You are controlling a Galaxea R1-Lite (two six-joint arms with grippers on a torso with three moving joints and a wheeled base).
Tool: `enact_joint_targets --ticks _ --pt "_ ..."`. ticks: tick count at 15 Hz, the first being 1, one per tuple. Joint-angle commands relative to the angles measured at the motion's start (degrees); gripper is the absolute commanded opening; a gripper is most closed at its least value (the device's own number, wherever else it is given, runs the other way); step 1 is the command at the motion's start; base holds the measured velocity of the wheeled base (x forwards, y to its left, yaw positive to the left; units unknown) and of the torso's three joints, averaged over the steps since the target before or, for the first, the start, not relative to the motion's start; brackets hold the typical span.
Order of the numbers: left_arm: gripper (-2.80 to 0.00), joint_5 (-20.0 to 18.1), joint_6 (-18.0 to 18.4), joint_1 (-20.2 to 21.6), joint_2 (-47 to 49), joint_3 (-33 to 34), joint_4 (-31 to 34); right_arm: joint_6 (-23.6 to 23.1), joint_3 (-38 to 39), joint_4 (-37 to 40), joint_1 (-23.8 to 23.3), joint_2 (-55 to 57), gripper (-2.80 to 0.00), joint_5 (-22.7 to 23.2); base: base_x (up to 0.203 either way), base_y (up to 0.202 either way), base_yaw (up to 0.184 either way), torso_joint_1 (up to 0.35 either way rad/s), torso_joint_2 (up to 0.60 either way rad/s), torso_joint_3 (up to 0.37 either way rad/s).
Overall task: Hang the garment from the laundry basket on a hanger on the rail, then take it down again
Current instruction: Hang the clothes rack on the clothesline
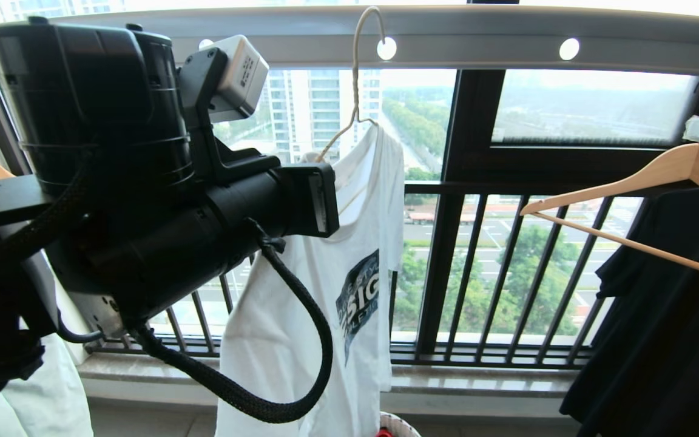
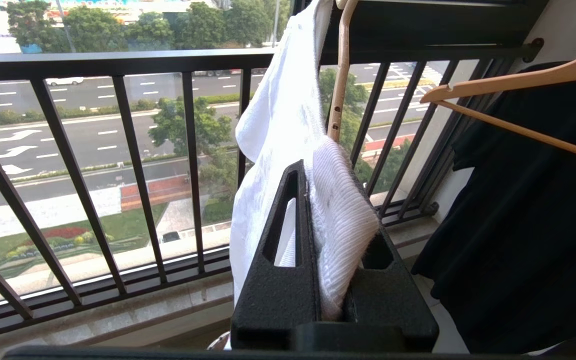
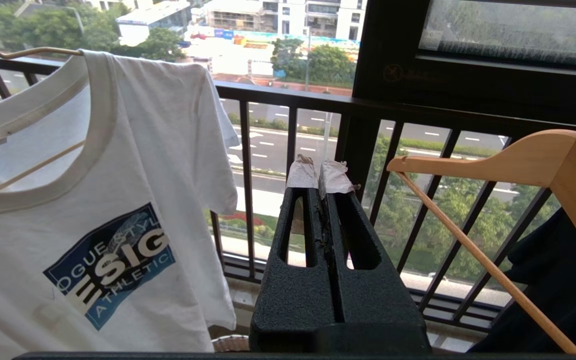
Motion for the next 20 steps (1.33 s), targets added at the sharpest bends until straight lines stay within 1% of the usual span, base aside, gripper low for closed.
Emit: enact_joint_targets --ticks 1,7,9,13,15,17,18,20 --pt "-2.80 0.2 -0.1 0.4 1.0 0.6 -0.1 0.0 0.0 0.0 0.0 0.0 -2.80 -0.1 0.000 0.000 0.000 0.000 0.00 0.000" --pt "-2.80 0.2 -0.1 1.6 2.5 0.8 -0.1 0.0 0.0 -0.1 0.1 0.0 -2.80 -0.1 0.000 0.000 0.000 0.000 0.00 0.000" --pt "-2.80 0.1 0.1 2.0 2.8 0.2 -1.8 0.0 0.0 -0.1 0.1 0.0 -2.80 -0.1 0.000 0.000 0.000 0.000 0.00 0.000" --pt "-2.80 0.1 2.0 2.1 4.1 0.5 -7.1 0.0 0.0 -0.1 0.1 0.0 -2.80 0.0 0.000 0.000 0.000 0.000 0.00 0.000" --pt "-2.80 0.2 2.4 2.3 4.3 0.9 -7.2 0.0 0.0 -0.1 0.0 0.0 -2.80 0.0 0.000 0.000 0.000 0.000 0.00 0.000" --pt "-2.80 1.1 2.7 3.5 5.3 1.0 -7.3 0.0 0.0 -0.1 0.1 0.0 -2.80 0.0 0.000 0.000 0.000 0.000 0.00 0.000" --pt "-2.80 3.2 3.5 4.0 6.6 1.0 -7.4 0.0 0.0 -0.1 0.1 0.0 -2.80 0.0 0.000 0.000 0.000 0.000 0.00 0.000" --pt "-2.80 3.8 5.2 4.1 8.5 1.8 -11.2 0.0 0.0 -0.1 0.1 0.0 -2.80 0.0 0.000 0.000 0.000 0.000 0.00 0.000"
